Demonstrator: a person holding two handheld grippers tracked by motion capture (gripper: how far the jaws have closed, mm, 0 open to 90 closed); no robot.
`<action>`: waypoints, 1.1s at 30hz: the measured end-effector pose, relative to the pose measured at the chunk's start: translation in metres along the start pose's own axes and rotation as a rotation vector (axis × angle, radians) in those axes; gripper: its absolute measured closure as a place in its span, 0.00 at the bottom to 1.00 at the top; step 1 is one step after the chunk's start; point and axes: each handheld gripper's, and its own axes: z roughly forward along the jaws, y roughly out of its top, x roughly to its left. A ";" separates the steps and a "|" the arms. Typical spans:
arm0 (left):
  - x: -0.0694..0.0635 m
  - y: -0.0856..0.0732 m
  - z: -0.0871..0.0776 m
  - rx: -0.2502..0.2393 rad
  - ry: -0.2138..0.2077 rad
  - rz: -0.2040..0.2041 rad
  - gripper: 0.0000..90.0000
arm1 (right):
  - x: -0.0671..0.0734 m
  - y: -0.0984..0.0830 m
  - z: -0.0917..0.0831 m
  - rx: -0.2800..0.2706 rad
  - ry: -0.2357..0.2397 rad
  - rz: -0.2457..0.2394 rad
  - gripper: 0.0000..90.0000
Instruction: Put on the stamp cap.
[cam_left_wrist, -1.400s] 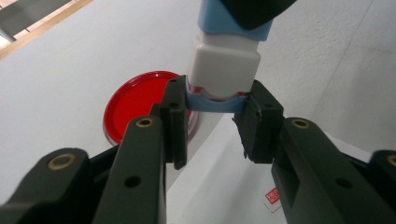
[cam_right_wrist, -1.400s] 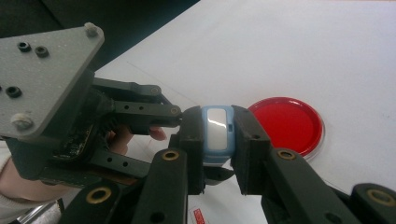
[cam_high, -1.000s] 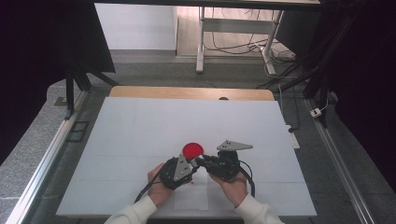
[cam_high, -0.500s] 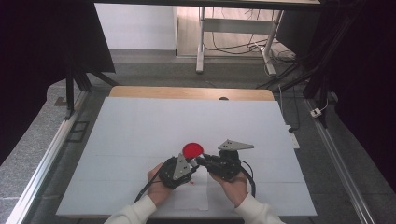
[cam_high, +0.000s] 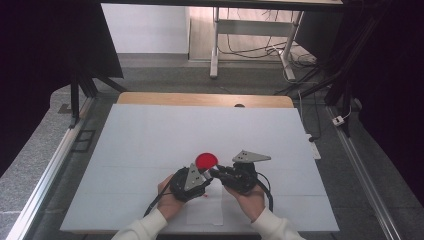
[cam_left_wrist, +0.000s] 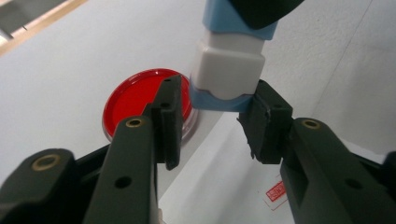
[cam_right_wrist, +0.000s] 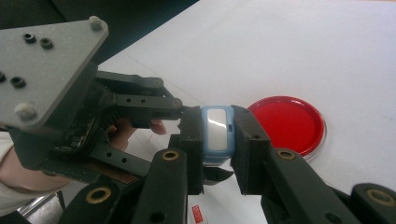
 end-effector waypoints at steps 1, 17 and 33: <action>0.001 0.000 -0.001 0.002 -0.007 -0.007 0.64 | 0.000 0.000 0.000 -0.006 0.000 -0.001 0.83; 0.008 -0.003 -0.007 0.056 -0.060 -0.064 0.42 | -0.004 0.005 -0.009 -0.045 0.001 -0.020 0.83; 0.035 -0.033 -0.058 0.062 -0.054 -0.181 0.38 | -0.015 0.009 -0.016 -0.046 -0.037 -0.085 0.83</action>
